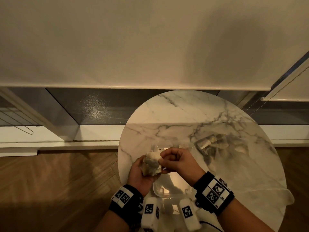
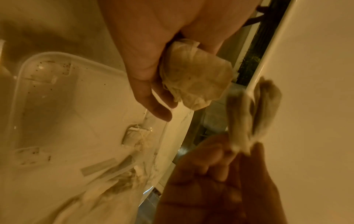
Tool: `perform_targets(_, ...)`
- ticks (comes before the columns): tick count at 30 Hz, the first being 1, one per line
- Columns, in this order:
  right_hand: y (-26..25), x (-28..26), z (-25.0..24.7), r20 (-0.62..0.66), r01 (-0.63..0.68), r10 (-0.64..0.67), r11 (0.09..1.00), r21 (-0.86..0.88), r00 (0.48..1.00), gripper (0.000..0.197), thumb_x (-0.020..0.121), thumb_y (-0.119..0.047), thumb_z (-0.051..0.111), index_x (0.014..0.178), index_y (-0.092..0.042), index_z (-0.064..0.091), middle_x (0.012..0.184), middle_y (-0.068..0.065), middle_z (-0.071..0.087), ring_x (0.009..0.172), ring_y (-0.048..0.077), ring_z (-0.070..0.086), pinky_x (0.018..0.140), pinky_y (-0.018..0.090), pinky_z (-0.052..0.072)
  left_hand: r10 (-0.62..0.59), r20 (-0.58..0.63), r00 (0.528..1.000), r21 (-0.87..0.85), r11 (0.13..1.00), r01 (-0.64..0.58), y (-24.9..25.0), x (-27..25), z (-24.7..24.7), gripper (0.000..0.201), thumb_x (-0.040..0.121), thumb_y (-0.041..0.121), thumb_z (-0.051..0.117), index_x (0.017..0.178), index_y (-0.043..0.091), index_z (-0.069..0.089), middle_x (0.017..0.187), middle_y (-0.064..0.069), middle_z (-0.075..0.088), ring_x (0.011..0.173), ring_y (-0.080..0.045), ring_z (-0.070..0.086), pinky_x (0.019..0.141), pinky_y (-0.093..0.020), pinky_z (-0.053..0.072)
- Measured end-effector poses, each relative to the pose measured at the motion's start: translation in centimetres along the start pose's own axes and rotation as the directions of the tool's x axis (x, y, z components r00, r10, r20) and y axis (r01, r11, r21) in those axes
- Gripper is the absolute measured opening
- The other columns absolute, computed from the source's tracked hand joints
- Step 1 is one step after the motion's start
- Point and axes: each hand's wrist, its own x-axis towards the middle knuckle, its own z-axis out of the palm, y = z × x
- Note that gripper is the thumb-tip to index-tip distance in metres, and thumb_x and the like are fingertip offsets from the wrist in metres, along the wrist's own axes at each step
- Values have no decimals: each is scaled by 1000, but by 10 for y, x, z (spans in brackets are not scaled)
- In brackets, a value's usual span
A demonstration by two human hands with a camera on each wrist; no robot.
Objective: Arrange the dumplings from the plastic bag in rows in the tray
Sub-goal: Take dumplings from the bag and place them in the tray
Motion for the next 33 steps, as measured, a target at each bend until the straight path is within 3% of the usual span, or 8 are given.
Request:
perform_targets(2,2,4,2,-3,44,-45,987,-154,999,7,86,-2,72,92,-3,70,77,12,72,66,20,67,63,30,57,-6,5,1000,2,1000,6,-4,-2,4,36,82,35,55,93,7,75,92,-18,73,79,-29,67,80,-44,52)
perform_targets(6,10,11,1,-1,155,-194,791,-592,981,9,88,-13,69,95,-17,73,81,-6,72,72,5,67,64,18,52,-31,-20,999,6,999,32,-3,-1,6,31,96,29,46,100,7,68,91,-14,72,76,-23,67,72,-35,53)
perform_targets(9,12,12,0,25,194,-238,721,-665,971,14,89,-14,66,94,-25,74,86,-12,69,76,7,65,65,24,56,-39,-19,999,2,999,39,0,-1,4,31,98,29,46,104,8,67,94,-14,72,80,-23,67,76,-36,51)
perform_targets(13,14,12,0,60,257,-294,696,-671,954,22,92,-14,62,91,-32,75,92,-11,62,79,11,64,66,33,57,-19,6,1000,-3,1000,19,2,0,0,35,100,33,46,117,8,64,102,-14,72,90,-23,66,76,-35,52)
perform_targets(21,-1,9,2,163,270,-215,734,-623,963,22,100,-11,52,104,-23,70,99,-9,56,80,14,64,54,11,47,5,69,998,-31,1000,-3,5,-2,-2,37,99,39,47,114,11,66,101,-12,71,83,-22,67,72,-33,51)
perform_targets(26,-12,5,0,142,220,-170,829,-515,975,24,100,-9,50,101,-23,70,102,0,59,71,18,67,41,31,50,60,57,997,-73,996,-55,10,1,-6,32,99,37,47,105,13,68,105,-15,70,87,-25,67,76,-37,51)
perform_targets(30,-15,2,-5,53,185,-179,903,-387,982,24,97,-3,53,101,-19,70,93,0,60,73,29,67,47,37,54,94,11,995,-106,990,-92,18,3,-13,31,99,35,49,103,11,67,95,-12,70,80,-24,67,62,-34,56)
perform_targets(33,-12,4,-11,-7,168,-182,922,-349,983,23,94,0,57,101,-17,70,96,8,61,73,26,67,50,36,55,119,-32,992,-118,985,-122,26,1,-16,33,99,35,48,96,11,71,86,-13,71,79,-27,66,57,-32,56)
